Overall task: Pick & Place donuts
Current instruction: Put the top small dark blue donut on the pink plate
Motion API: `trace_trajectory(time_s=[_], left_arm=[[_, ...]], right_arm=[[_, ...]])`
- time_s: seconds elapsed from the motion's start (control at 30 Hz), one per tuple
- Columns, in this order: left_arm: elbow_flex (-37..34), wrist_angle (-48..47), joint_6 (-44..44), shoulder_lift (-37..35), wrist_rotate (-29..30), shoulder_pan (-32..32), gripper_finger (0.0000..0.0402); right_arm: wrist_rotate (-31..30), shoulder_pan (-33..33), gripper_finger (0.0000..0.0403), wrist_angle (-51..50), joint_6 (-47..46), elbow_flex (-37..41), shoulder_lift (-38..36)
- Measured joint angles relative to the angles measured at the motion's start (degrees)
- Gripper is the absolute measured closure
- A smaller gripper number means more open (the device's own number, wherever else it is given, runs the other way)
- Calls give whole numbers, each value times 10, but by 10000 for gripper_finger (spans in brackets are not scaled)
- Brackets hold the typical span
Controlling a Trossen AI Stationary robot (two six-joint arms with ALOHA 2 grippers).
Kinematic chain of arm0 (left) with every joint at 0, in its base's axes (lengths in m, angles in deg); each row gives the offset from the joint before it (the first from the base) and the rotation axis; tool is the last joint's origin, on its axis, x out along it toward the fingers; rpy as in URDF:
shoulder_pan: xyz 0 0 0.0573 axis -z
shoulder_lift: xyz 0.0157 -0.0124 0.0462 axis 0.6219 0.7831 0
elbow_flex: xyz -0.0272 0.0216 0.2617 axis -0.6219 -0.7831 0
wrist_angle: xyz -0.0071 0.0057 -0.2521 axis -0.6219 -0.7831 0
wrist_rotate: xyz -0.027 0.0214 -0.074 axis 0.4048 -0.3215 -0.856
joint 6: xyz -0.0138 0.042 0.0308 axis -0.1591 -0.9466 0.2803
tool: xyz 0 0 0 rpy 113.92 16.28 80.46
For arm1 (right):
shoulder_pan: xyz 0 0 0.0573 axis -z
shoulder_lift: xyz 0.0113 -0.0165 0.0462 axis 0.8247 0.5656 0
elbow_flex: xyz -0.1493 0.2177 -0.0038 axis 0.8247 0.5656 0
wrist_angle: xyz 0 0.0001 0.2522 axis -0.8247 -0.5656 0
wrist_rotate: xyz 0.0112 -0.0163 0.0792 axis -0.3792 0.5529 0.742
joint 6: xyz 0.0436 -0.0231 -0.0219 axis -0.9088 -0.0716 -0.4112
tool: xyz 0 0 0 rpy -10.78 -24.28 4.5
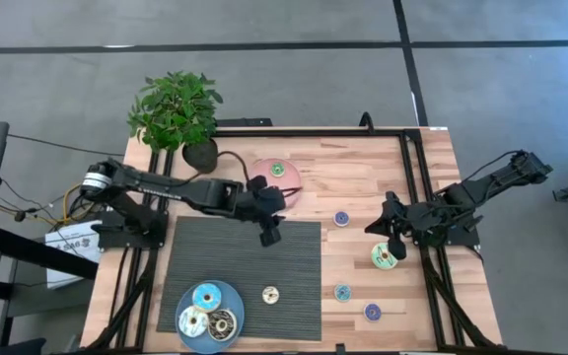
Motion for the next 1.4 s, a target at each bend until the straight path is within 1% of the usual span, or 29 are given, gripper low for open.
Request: trace_trajectory(time_s=[0.1,0.2,0.23,0.43,0.57,0.67,0.83,0.93,1.03,1.1,1.23,1.4], left_arm=[[0,3,-23,0,-37,-14,337],[0,2,-45,0,-51,-20,385],[0,3,-52,0,-53,-21,393],[0,2,-99,0,-57,-21,400],[-10,7,-132,0,-77,-17,401],[-29,5,-126,-3,-79,-13,401],[-58,26,-103,-4,-77,-6,401],[-73,37,-98,-4,-78,6,401],[-93,34,-94,-10,-78,14,401],[-117,34,-78,-29,-73,18,401],[-180,53,-40,-90,-48,23,401],[-252,123,-30,-194,-42,26,402]], right_arm=[[0,0,403,0,0,0,0],[0,0,403,2,0,0,1],[0,0,403,5,0,0,4],[-1,0,403,29,-1,0,26],[-2,0,403,39,-1,0,57],[-2,0,403,52,-1,0,86],[0,0,403,108,-1,-2,132],[-14,0,403,109,0,-24,160],[-52,0,403,86,0,-56,187],[-62,3,403,55,0,-81,203],[-44,22,403,-13,-29,-136,241],[-20,54,403,-112,-31,-215,297]])
